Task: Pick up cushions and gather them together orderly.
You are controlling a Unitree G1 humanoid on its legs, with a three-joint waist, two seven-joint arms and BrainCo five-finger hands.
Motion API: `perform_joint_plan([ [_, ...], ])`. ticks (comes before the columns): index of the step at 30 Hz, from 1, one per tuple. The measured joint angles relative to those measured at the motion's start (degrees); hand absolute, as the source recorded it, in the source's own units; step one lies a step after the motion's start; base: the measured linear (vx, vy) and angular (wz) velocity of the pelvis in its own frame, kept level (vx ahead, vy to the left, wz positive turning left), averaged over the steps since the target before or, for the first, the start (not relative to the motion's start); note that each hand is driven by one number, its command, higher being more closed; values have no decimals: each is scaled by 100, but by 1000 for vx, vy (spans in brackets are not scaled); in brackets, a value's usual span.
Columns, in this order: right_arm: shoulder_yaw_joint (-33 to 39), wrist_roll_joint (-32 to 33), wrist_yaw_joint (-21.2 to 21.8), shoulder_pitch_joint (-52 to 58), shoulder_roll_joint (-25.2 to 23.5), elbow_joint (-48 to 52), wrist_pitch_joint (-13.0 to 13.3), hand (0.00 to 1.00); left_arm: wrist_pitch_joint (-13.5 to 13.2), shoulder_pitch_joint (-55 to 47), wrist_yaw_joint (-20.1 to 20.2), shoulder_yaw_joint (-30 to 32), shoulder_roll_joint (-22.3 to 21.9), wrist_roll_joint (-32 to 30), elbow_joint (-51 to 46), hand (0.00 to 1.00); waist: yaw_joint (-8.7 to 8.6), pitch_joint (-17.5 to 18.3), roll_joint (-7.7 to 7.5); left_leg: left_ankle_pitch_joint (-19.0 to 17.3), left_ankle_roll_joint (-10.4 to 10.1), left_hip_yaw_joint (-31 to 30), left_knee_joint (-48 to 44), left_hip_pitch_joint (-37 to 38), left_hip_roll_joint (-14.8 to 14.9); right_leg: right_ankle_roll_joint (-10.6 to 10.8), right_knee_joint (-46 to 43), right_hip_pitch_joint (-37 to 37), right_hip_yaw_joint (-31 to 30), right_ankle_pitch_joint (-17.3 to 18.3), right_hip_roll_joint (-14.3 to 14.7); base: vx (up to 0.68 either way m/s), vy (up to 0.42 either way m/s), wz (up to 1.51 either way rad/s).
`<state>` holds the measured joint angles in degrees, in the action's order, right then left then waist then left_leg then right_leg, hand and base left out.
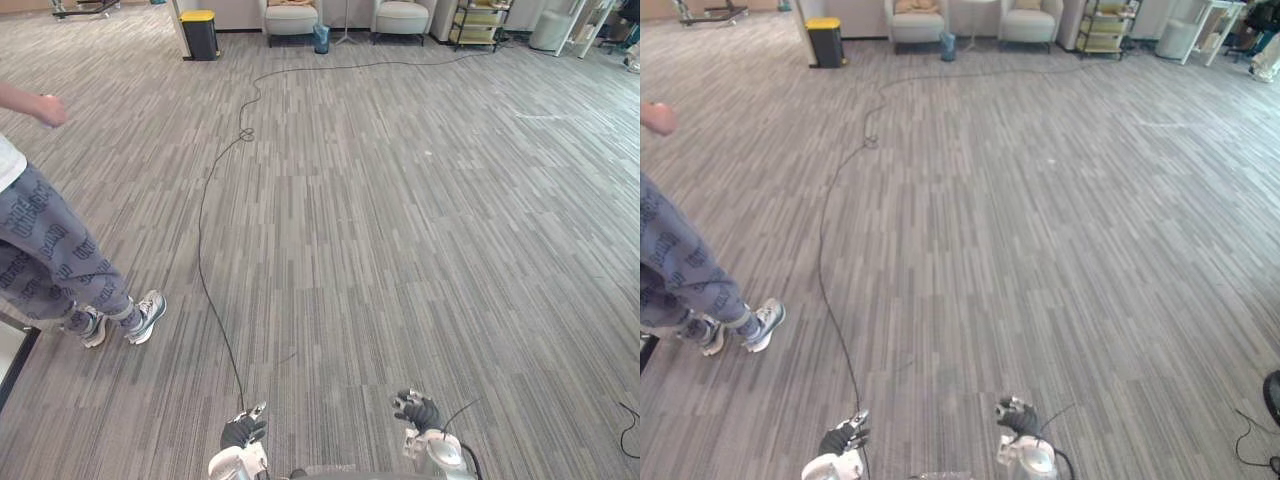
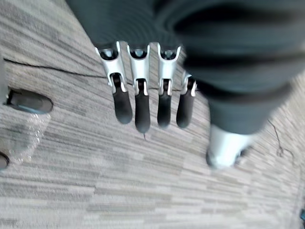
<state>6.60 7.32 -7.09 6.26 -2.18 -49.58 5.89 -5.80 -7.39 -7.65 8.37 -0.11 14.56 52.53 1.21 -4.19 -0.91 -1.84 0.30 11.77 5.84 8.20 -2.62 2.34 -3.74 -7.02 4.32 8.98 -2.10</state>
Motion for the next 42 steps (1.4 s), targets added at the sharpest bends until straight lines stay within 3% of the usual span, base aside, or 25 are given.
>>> perform_joint_plan([
  [7,469,0,-19,-163,18,-440,-95,0,127,-21,7,442,81,-562,423,0,-45,-6,10,3,5,5,9,24,3,-1,38,-39,38,0,7,-1,-18,2],
  [16,1057,-60,30,-373,0,-802,-270,0,199,-13,55,863,-18,-564,507,0,-38,-39,44,4,5,-91,46,41,1,-30,182,-167,172,-19,11,-7,-30,6],
  [36,1750,14,233,-466,4,-1001,-424,0,241,70,313,866,-3,-564,545,0,-40,-212,43,17,4,-293,50,-35,-10,-28,243,-205,476,0,6,-9,-28,6],
  [41,1770,113,241,-467,10,-965,-421,0,263,118,338,880,26,-559,487,0,-28,-262,31,17,-2,-343,1,-315,-12,-72,-88,153,578,209,-35,10,-31,9],
  [42,1768,179,240,-495,-7,-960,-422,0,280,147,340,949,42,-559,422,0,-30,-333,-41,-81,-60,-337,-258,-466,-26,-73,-257,241,629,293,-102,44,-24,24],
])
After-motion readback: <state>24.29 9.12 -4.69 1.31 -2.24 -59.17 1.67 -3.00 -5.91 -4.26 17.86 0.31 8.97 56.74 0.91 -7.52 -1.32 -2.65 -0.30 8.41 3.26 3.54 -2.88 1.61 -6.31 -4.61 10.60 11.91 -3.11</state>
